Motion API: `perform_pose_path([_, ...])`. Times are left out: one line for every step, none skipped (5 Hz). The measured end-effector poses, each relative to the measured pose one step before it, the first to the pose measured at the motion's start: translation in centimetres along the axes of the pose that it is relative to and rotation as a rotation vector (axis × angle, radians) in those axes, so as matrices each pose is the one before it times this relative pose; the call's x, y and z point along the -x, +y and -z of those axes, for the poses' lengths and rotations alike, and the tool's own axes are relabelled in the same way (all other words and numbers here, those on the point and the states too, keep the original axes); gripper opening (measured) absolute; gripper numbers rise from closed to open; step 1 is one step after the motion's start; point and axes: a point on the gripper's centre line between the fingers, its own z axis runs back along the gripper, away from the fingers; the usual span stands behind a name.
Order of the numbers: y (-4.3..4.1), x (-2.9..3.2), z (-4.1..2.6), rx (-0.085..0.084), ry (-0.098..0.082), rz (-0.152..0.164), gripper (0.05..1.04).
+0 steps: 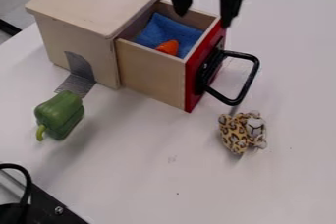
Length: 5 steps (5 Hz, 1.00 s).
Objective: Fechou a gaveta
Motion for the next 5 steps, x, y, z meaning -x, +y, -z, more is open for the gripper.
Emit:
perform_pose_path([-2.033, -0.265, 1.674, -0.0047, 0.0218, 0.0177, 1.001])
perform_pose_path([-1.262, -0.732, 2.255, -0.0179, 0.0197, -0.0041, 1.001])
perform_pose_path([-0.161, -0.669, 2.577, -0.0346, 0.0272, -0.0183, 1.001])
perform_pose_path([0.265, -0.531, 2.452, -0.0330, 0.0218, -0.0085, 1.001])
perform_pose_path([0.082, 0.130, 1.946, -0.0333, 0.0268, 0.0150, 0.983])
